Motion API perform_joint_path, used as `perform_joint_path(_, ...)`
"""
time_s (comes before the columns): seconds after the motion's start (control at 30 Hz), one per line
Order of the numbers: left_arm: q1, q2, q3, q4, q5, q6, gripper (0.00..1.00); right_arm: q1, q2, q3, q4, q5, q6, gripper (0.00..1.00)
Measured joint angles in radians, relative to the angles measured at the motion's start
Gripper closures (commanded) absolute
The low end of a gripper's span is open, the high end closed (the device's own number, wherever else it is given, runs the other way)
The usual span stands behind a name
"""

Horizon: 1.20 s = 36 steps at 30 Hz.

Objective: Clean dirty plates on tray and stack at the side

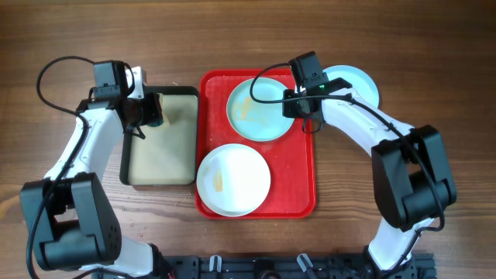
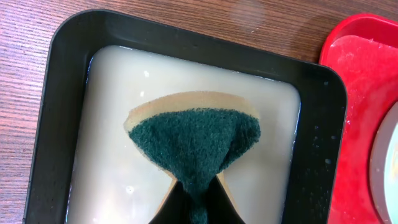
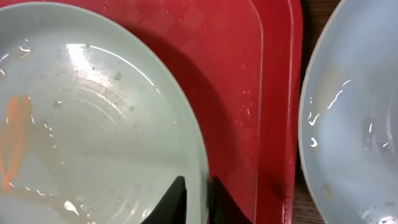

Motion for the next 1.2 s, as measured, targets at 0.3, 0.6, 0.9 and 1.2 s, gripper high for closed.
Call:
perform_joint_path(0.3, 0.0, 0.0, 0.0, 0.0, 0.0, 0.0, 0.96, -0.002, 0.0, -0.001, 0.005, 0.0, -0.061, 0.88)
perform_joint_path(0.6, 0.0, 0.0, 0.0, 0.0, 0.0, 0.0, 0.96, -0.011, 0.001, -0.033, 0.012, -0.023, -0.039, 0.96)
perform_joint_path(0.9, 0.0, 0.0, 0.0, 0.0, 0.0, 0.0, 0.96, -0.011, 0.002, -0.037, 0.117, -0.026, -0.278, 0.61)
perform_joint_path(1.2, 0.0, 0.0, 0.0, 0.028, 0.0, 0.019, 0.96, -0.081, 0.002, -0.037, 0.068, -0.168, -0.169, 0.66)
